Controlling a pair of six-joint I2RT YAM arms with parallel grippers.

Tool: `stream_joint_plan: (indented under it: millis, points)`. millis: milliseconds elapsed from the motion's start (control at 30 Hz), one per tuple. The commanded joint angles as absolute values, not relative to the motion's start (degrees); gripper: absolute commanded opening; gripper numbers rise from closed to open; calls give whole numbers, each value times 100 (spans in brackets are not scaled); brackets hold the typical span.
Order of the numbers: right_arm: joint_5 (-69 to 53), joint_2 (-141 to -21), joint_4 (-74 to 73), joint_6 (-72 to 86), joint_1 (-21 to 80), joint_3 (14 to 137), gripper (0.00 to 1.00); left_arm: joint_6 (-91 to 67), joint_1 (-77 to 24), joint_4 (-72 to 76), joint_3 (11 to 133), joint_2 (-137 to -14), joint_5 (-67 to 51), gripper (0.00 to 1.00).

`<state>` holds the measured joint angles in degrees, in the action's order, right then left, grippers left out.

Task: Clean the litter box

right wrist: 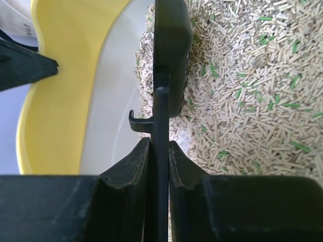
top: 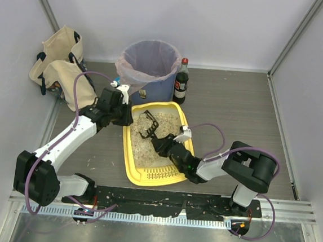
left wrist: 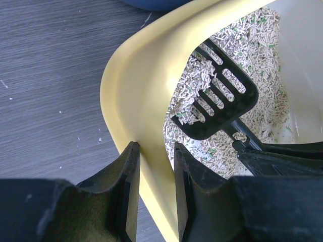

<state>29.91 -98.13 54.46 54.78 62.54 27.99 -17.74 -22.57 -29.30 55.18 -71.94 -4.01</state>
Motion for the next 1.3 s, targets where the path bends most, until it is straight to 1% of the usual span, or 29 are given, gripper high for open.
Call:
stream_joint_plan:
  millis: [0,200,467,600,700,767,900,1100,1267]
  points:
    - [2672,-9800,4878,6943,5862,2549,1,-1723,-2373,-3041,5651,-7075,-1081,31]
    - [2461,-9782,5211,7504,5810,2479,2,-1723,-2382,-3032,5651,-7066,-1099,31]
    - [2505,-9782,5677,7857,5792,2347,1,-1740,-2373,-3015,5651,-7049,-1099,31]
    - [2575,-9502,5581,7866,5783,2224,2,-1740,-2382,-3006,5634,-6988,-1107,34]
    - [2628,-9212,5275,7779,5792,2241,2,-1732,-2373,-2962,5616,-6900,-1055,43]
    - [2654,-9010,4993,7734,5792,2250,1,-1731,-2373,-2936,5590,-6847,-1020,47]
    - [2681,-8833,4896,7787,5792,2136,1,-1740,-2373,-2857,5537,-6715,-967,58]
    - [2689,-8535,4887,7849,5792,2048,1,-1740,-2373,-2821,5520,-6618,-958,70]
    - [2707,-8183,4685,7778,5801,2057,1,-1749,-2373,-2821,5511,-6583,-914,73]
